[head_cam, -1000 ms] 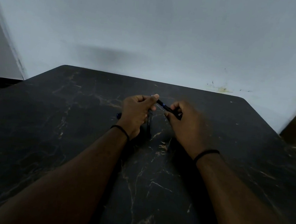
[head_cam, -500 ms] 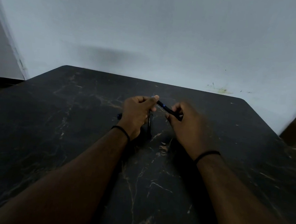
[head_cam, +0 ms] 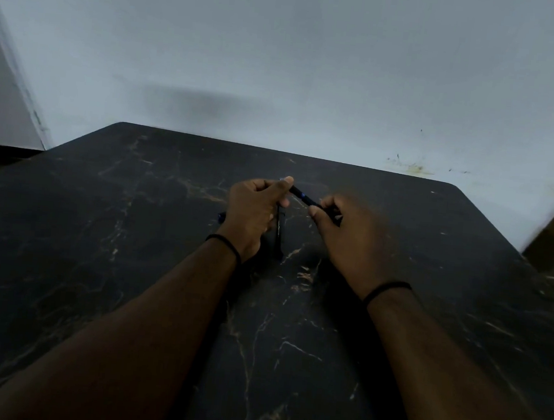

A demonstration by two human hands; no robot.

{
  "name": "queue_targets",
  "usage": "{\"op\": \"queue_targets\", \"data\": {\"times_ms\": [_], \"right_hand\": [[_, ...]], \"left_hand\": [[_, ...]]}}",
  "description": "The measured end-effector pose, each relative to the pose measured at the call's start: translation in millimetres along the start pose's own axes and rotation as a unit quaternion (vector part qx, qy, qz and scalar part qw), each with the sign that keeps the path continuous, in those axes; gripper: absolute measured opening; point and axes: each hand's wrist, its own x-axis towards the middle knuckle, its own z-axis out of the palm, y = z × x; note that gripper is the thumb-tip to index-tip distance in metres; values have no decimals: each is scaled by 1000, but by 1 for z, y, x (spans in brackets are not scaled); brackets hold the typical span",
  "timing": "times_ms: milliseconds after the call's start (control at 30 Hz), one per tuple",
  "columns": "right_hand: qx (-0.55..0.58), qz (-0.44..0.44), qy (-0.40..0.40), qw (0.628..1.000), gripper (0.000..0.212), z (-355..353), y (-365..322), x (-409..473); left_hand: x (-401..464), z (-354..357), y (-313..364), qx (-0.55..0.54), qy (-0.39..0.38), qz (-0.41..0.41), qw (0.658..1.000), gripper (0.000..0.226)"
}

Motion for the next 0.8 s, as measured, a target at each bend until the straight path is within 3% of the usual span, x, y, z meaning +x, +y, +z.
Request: {"op": "queue_targets", "data": {"times_ms": [133, 233, 633, 733, 800], "right_hand": [[32, 4, -9, 999, 14, 1, -2, 1], [34, 20, 0, 999, 28, 1, 1, -1], [46, 11, -2, 999, 7, 7, 3, 2], [59, 23, 12, 998, 23, 7, 4, 1], [41, 18, 12, 999, 20, 7, 6, 1]], "left_hand": [[0, 0, 0, -3, -1, 0, 1000, 21], [0, 0, 0, 3, -1, -1, 1000, 21], [4, -2, -4, -10, 1, -4, 1000, 20], [4, -2, -4, -7, 1, -3, 1000, 20], [5, -2, -4, -3, 1, -4, 1000, 20]]}}
